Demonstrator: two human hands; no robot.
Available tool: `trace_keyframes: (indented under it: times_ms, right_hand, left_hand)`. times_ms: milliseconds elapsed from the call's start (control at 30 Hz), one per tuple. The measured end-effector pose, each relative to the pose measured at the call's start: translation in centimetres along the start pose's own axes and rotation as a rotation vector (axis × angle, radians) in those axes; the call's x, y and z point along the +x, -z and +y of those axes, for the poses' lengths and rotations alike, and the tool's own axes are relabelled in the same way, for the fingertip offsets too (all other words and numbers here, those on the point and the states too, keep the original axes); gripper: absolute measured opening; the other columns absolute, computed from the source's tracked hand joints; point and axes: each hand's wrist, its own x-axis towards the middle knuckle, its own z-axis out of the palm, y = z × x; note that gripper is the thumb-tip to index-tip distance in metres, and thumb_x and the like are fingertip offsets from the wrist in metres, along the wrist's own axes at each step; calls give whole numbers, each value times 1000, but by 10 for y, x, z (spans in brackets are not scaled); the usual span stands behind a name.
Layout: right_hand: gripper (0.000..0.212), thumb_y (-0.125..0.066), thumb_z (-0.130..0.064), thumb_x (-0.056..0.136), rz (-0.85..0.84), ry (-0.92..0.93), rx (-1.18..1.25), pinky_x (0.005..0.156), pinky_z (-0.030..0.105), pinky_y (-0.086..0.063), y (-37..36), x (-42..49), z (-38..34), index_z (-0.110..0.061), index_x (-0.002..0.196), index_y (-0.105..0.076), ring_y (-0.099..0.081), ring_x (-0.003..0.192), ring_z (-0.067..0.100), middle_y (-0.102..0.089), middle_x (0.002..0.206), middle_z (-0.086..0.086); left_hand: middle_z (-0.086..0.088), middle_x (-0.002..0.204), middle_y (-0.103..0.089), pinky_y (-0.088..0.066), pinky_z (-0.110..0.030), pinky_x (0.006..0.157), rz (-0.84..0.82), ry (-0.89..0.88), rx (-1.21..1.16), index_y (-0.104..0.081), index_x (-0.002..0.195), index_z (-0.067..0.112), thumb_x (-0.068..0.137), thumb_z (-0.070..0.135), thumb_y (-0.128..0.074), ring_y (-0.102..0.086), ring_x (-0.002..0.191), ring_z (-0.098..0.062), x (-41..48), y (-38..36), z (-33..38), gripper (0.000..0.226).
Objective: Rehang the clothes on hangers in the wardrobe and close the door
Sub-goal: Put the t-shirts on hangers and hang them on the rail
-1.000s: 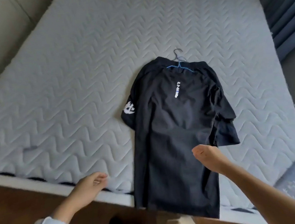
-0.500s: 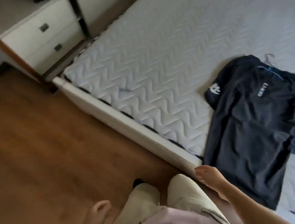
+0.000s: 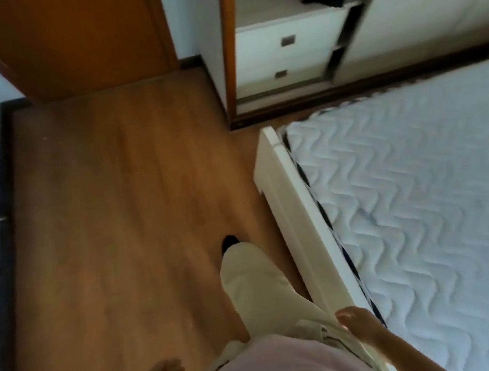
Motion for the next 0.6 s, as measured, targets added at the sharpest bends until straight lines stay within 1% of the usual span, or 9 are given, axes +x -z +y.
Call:
trace_keyframes:
  times_ms: [33,67,100,200,233,300,367,467,600]
  right_hand:
    - [28,-44,-13,95,-66,-115,20,96,24,-39,13,9,-19,-6,114,-64,-55,116,19,-60,122,8]
    - [30,-42,-15,96,-92,-121,74,96,25,-38,27,26,-36,-5,116,-62,-53,118,20,-58,126,8]
    - [30,-43,-15,96,-85,-114,97,92,25,-39,45,45,-58,-5,117,-62,-54,115,21,-58,126,10]
    - [30,-45,-12,94,-107,-106,137,77,28,-42,96,101,-126,2,115,-61,-59,93,23,-63,98,12]
    - [30,-45,-13,94,-113,-93,143,72,30,-44,113,116,-148,3,114,-61,-59,87,23,-61,90,10]
    - [29,-44,-14,95,-93,-78,212,63,25,-43,147,144,-195,3,113,-60,-57,84,22,-61,90,11]
    - [24,-44,-13,95,-50,-40,316,63,22,-40,179,169,-241,-2,110,-60,-57,87,22,-62,95,12]
    - [16,-44,-9,94,-35,-2,447,61,19,-40,217,202,-293,-8,100,-58,-56,89,22,-60,91,9]
    - [18,-46,-7,93,-14,-77,500,53,15,-41,243,254,-320,-4,103,-60,-56,76,20,-59,83,7]
  left_hand:
    - [-17,92,-58,-34,-29,67,-24,21,21,-57,106,-2,93,11,-50,-54,79,-27,-11,-8,21,20]
    - [-16,89,-58,-34,-28,66,-45,12,13,-56,107,-4,92,10,-51,-53,75,-25,-19,-3,40,21]
    - [-15,86,-58,-33,-27,64,3,-10,-1,-56,107,-6,92,11,-52,-53,73,-24,-10,-3,67,23]
    - [-11,87,-58,-33,-26,63,44,-50,-59,-57,104,2,93,16,-50,-54,76,-23,-18,6,163,19]
    - [-10,89,-59,-33,-25,62,36,-117,-73,-56,99,6,94,17,-48,-54,77,-22,-11,8,190,15]
    - [-7,93,-60,-36,-25,63,36,-212,-58,-55,98,10,96,19,-45,-55,80,-20,-13,9,254,13]
    - [-3,92,-60,-40,-28,68,40,-269,-68,-54,103,11,96,20,-45,-55,86,-19,-9,14,306,14]
    - [-1,92,-59,-40,-31,79,35,-268,-35,-54,105,12,96,22,-45,-55,92,-21,9,22,372,16]
    - [-7,95,-62,-38,-27,65,12,-223,-35,-57,106,7,94,21,-48,-57,85,-22,51,34,437,20]
